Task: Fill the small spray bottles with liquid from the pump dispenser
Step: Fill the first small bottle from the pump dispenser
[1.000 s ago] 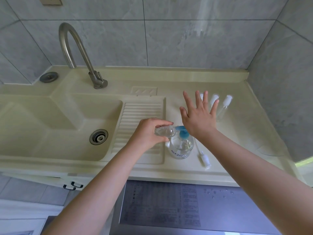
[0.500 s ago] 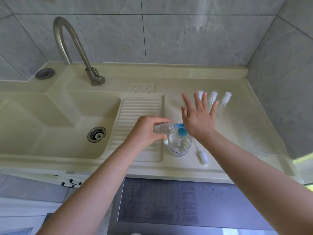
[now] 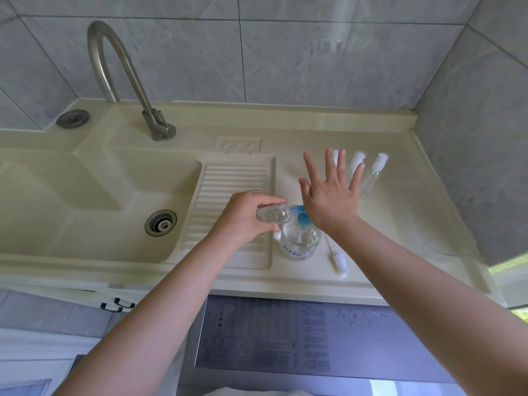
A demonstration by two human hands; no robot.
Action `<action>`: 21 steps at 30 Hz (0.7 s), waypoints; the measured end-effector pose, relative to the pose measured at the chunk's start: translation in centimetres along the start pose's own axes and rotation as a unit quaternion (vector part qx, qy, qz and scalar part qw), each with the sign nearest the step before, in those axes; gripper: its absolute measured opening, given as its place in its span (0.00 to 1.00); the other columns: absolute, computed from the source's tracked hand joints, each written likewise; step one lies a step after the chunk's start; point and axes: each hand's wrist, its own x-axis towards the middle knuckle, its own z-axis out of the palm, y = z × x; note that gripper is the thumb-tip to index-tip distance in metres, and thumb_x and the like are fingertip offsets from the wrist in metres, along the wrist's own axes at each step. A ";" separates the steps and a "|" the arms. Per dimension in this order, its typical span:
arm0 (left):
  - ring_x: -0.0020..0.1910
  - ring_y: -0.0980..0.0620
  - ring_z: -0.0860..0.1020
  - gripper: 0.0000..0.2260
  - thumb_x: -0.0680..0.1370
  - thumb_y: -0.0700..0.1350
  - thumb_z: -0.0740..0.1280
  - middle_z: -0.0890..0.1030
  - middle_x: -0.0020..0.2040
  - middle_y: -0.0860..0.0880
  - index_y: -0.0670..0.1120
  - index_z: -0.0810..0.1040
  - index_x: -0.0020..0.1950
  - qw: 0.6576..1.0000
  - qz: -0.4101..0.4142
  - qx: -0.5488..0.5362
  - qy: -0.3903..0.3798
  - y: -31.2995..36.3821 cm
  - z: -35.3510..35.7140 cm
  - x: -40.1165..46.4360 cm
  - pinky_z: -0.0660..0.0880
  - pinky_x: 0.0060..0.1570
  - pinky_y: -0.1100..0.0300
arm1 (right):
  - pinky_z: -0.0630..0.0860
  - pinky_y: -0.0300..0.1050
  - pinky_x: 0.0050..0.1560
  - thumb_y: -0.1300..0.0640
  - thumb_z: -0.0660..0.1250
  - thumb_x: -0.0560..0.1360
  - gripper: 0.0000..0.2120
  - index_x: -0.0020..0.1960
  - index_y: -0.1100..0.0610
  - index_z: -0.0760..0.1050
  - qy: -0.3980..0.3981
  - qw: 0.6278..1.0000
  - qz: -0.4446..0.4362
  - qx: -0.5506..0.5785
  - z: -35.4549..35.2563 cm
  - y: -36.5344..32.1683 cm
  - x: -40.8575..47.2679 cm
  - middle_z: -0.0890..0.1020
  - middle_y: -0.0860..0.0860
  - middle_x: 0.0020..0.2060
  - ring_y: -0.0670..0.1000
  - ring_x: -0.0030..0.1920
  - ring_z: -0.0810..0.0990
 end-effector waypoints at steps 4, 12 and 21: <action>0.49 0.68 0.75 0.27 0.65 0.39 0.81 0.80 0.49 0.60 0.56 0.82 0.61 1.000 -0.001 -0.004 0.005 0.2 -0.1 0.1 0.64 0.48 0.83 | 0.33 0.68 0.75 0.39 0.44 0.83 0.30 0.81 0.43 0.38 0.003 1.000 0.011 0.016 -1.3 0.4 0.4 0.40 0.57 0.81 0.59 0.79 0.32; 0.47 0.70 0.74 0.26 0.65 0.38 0.80 0.82 0.51 0.56 0.55 0.82 0.61 1.000 -0.001 -0.001 0.002 0.1 0.1 -0.2 0.64 0.46 0.83 | 0.33 0.68 0.75 0.42 0.43 0.84 0.28 0.81 0.42 0.38 -0.037 0.999 0.015 0.015 -0.3 0.1 -0.6 0.36 0.56 0.80 0.58 0.79 0.31; 0.51 0.60 0.77 0.26 0.65 0.40 0.80 0.82 0.52 0.55 0.56 0.82 0.61 1.000 0.003 0.014 0.004 0.0 0.0 0.0 0.64 0.48 0.82 | 0.33 0.68 0.75 0.44 0.43 0.84 0.27 0.81 0.41 0.38 -0.054 0.998 0.023 0.031 -0.1 0.3 -0.7 0.35 0.56 0.80 0.58 0.79 0.30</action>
